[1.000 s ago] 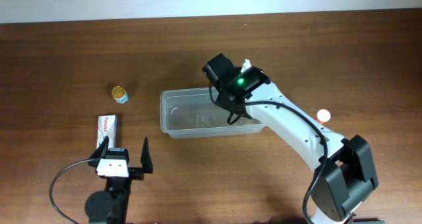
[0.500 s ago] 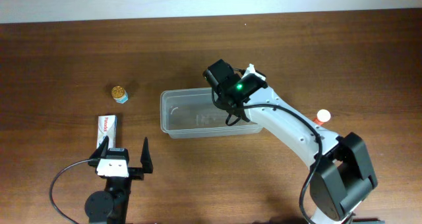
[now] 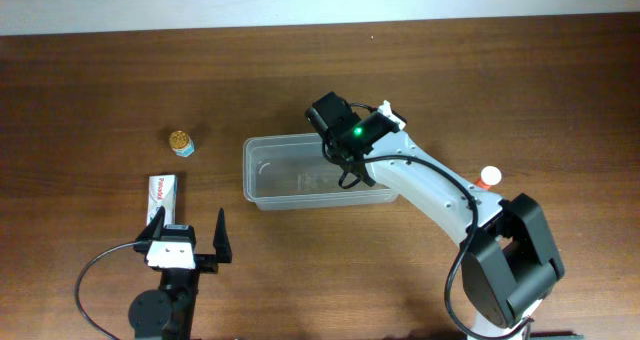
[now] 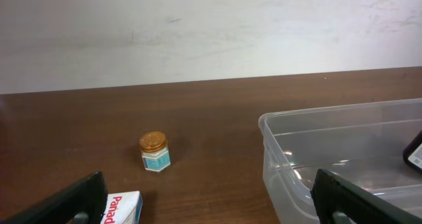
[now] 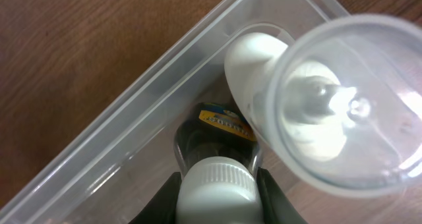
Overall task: Pack container
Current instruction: 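Carry the dark bottle into the container beside the Calamol bottle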
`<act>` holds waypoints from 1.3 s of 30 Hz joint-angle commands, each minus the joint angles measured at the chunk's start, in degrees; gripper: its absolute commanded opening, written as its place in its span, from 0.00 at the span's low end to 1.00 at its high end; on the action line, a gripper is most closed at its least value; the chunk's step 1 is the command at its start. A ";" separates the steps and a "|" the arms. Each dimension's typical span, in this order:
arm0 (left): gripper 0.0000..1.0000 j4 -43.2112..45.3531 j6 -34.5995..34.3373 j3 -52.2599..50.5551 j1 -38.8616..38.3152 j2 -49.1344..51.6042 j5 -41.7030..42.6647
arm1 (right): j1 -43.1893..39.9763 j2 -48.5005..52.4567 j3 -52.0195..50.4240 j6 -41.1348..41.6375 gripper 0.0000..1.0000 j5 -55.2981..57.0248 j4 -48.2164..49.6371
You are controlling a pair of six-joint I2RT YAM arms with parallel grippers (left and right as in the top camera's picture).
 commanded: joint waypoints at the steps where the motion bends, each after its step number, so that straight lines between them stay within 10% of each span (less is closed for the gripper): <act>1: 0.99 -0.04 0.87 -0.31 0.28 -0.17 0.61 | 0.35 1.03 -0.37 3.08 0.24 1.57 0.68; 39: 0.99 -0.04 0.87 -0.31 0.28 -0.17 0.61 | 0.42 0.07 2.56 -0.22 0.44 2.78 0.90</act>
